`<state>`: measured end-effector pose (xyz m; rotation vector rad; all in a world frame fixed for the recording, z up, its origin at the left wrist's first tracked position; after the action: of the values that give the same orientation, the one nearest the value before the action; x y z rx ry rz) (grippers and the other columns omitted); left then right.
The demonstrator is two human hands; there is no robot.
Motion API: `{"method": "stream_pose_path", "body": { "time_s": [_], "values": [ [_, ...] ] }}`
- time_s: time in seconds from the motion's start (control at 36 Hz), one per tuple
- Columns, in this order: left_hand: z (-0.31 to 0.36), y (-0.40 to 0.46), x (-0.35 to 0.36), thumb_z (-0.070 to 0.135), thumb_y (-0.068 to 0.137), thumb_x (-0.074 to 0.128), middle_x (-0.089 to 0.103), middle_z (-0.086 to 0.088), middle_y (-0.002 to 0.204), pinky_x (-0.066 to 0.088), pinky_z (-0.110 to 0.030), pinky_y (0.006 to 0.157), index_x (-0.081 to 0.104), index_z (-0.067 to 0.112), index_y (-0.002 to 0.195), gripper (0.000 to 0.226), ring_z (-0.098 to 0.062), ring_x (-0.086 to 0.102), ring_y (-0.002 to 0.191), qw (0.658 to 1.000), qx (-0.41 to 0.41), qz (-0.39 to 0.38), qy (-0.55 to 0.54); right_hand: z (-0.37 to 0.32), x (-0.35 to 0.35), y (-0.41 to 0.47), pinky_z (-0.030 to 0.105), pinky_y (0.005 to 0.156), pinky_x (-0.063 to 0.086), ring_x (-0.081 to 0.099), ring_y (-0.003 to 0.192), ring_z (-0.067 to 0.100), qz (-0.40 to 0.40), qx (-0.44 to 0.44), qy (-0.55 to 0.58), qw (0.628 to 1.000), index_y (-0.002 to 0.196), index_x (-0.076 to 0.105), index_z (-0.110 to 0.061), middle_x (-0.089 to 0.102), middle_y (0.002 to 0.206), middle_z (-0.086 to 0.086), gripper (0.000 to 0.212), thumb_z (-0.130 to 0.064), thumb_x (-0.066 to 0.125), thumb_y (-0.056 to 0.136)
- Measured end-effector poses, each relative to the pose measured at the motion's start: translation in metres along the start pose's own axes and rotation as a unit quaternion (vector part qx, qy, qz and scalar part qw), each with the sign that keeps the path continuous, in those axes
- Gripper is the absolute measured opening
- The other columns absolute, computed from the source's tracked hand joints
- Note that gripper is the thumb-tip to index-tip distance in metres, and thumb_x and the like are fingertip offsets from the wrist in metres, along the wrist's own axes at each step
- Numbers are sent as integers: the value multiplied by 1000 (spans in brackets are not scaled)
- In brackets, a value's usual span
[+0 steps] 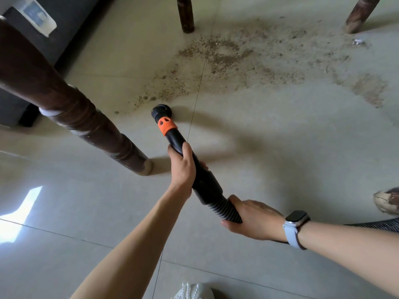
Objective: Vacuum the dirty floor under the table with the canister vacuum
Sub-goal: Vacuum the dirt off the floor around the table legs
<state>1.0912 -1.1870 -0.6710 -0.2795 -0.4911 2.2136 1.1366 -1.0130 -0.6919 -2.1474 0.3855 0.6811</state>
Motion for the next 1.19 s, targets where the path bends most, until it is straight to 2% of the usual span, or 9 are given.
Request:
{"method": "stream_pose_path", "body": {
  "time_s": [0.11, 0.22, 0.33, 0.42, 0.58, 0.69, 0.97, 1.11, 1.19],
  "values": [
    [0, 4, 2, 20, 99, 40, 44, -8, 71, 50, -32, 52, 34, 12, 111, 15, -14, 52, 40, 1000, -4, -8, -4, 0, -1, 3, 32, 61, 34, 52, 75, 24, 1, 3, -1, 1000, 99, 37, -20, 54, 83, -3, 34, -52, 45, 92],
    [13, 25, 5, 24, 100, 38, 43, -9, 76, 53, -32, 52, 31, 10, 108, 18, -15, 54, 40, 1000, -20, 4, -6, -5, -24, 13, 33, 60, 36, 53, 76, 25, 36, 11, 24, 999, 99, 38, -19, 56, 88, 0, 34, -52, 46, 92],
    [31, 49, 5, 23, 98, 39, 42, -10, 79, 53, -29, 46, 35, 8, 106, 17, -13, 53, 36, 1000, -10, 17, 9, -14, -45, 24, 29, 54, 34, 51, 70, 22, 64, 12, 47, 997, 98, 39, -19, 51, 79, -5, 34, -51, 46, 93],
    [37, 61, 3, 23, 98, 40, 44, -10, 80, 50, -27, 45, 36, 8, 105, 18, -12, 53, 34, 999, -20, 24, 9, -19, -52, 31, 31, 57, 37, 52, 70, 21, 76, 13, 62, 995, 99, 41, -18, 53, 81, -4, 35, -52, 47, 92],
    [38, 66, 3, 23, 97, 41, 45, -8, 76, 52, -31, 53, 37, 9, 104, 16, -15, 53, 40, 1000, -26, 10, 6, -24, -49, 32, 32, 60, 38, 54, 75, 24, 67, 13, 68, 995, 99, 40, -17, 53, 81, -3, 37, -53, 46, 93],
    [35, 63, 2, 21, 96, 40, 43, -9, 76, 52, -33, 52, 37, 11, 100, 12, -19, 51, 46, 1000, -20, 1, 17, -25, -43, 29, 31, 56, 37, 53, 73, 24, 64, 8, 61, 996, 99, 39, -17, 52, 80, -3, 37, -52, 46, 93],
    [21, 52, 13, 20, 97, 40, 42, -9, 73, 50, -30, 48, 35, 11, 102, 11, -17, 50, 42, 1000, -13, -25, 4, -14, -31, 23, 24, 51, 30, 49, 68, 20, 58, 13, 45, 997, 97, 37, -17, 47, 73, -7, 36, -52, 45, 94],
    [32, 63, 18, 21, 98, 40, 42, -9, 78, 51, -30, 47, 36, 11, 104, 12, -15, 52, 41, 1000, -9, -26, 14, -15, -43, 30, 28, 52, 33, 51, 72, 23, 70, 14, 47, 996, 98, 37, -17, 52, 82, -1, 36, -52, 45, 94],
    [37, 67, 23, 21, 98, 40, 42, -9, 77, 51, -30, 48, 34, 12, 104, 13, -17, 50, 45, 999, -16, -27, 13, -15, -47, 33, 32, 59, 38, 53, 72, 25, 75, 17, 64, 995, 99, 39, -15, 56, 85, 1, 38, -52, 45, 94]
  ]
}}
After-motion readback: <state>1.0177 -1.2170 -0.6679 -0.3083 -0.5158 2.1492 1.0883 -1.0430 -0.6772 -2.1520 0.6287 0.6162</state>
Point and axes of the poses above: each hand's wrist, its own y-axis towards the middle knuckle, its own x-axis out of the palm, z = x × y, the point moved 10 cm from there along y, towards the middle knuckle
